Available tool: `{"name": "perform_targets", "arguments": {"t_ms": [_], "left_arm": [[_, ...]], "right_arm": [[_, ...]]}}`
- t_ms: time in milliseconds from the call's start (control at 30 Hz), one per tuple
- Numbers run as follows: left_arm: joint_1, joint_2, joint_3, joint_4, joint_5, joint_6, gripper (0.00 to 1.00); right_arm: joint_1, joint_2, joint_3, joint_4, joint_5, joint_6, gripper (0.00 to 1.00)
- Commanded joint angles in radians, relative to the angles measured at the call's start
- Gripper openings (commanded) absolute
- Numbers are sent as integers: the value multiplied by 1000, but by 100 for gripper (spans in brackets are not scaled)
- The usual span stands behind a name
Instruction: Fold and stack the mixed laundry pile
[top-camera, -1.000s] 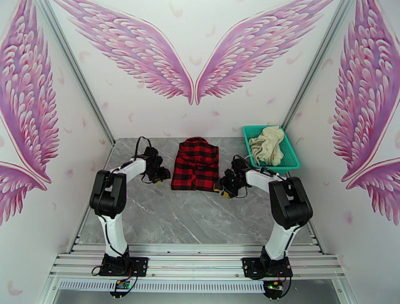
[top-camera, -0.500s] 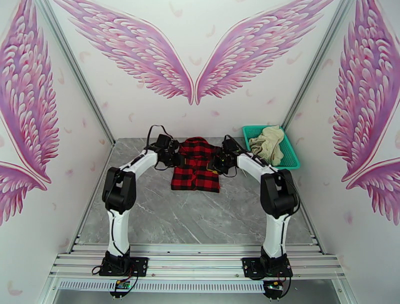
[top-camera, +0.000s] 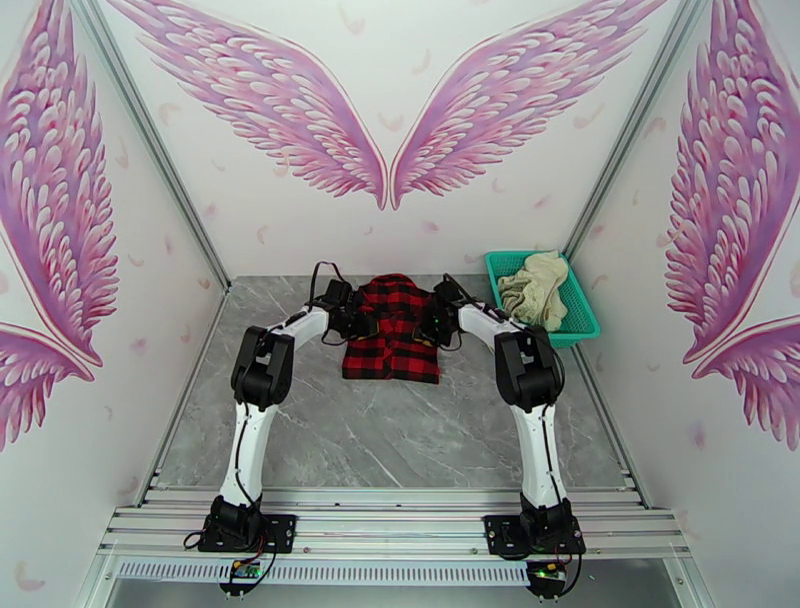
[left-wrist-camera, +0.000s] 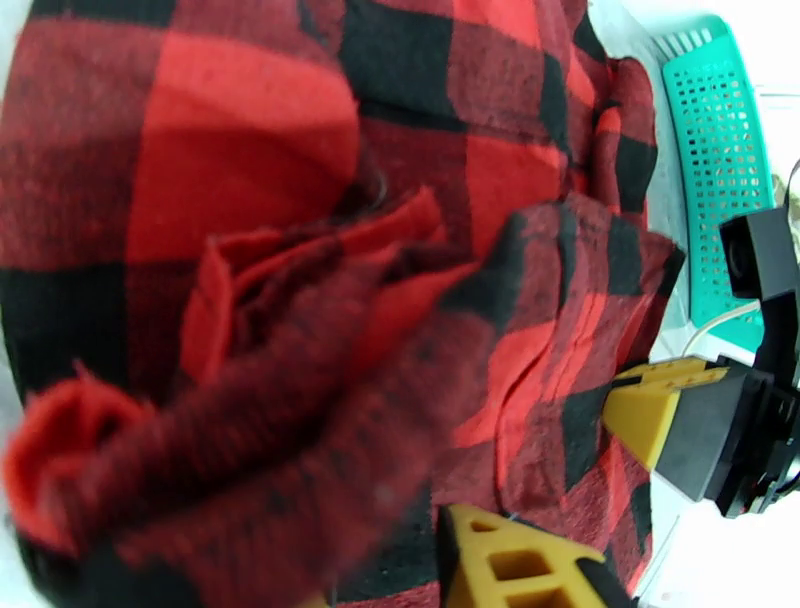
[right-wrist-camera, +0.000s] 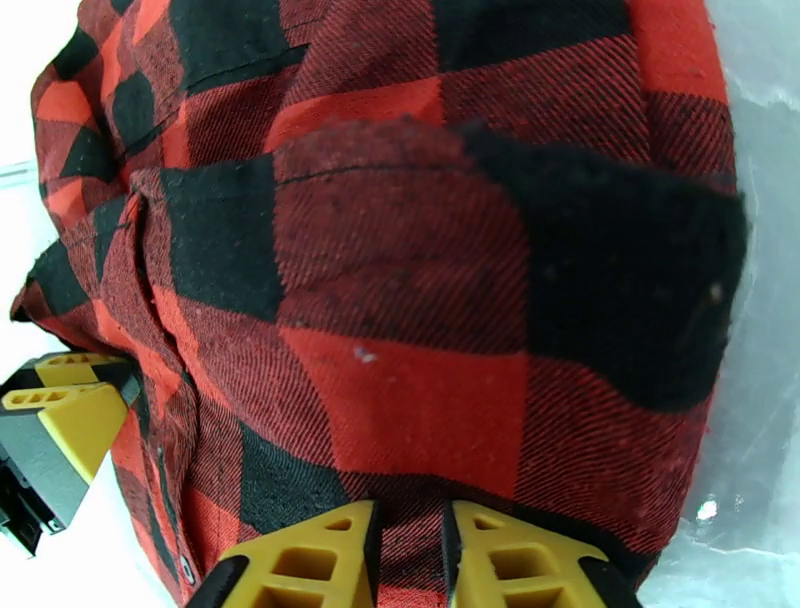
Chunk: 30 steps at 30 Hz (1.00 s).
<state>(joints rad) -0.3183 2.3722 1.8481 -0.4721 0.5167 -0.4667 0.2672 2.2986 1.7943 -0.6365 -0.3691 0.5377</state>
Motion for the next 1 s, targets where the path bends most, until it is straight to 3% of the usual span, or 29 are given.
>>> {"name": "perform_targets", "arguments": {"t_ms": [0, 200, 333, 467, 700, 967], "left_arm": [[12, -124, 26, -79, -20, 34, 42], [38, -376, -93, -186, -57, 81, 52], [70, -527, -340, -156, -66, 58, 57], [90, -640, -600, -8, -17, 11, 65], [88, -647, -823, 174, -23, -49, 67], [70, -578, -869, 286, -28, -109, 67]], "right_arm": [[-4, -133, -40, -103, 77, -49, 35], [-21, -402, -301, -80, 42, 10, 54], [-43, -523, -540, 25, -49, 87, 62], [-54, -593, -718, 145, -106, 129, 72], [-59, -541, -766, 246, -201, 159, 73], [-66, -477, -793, 357, -218, 226, 72]]}}
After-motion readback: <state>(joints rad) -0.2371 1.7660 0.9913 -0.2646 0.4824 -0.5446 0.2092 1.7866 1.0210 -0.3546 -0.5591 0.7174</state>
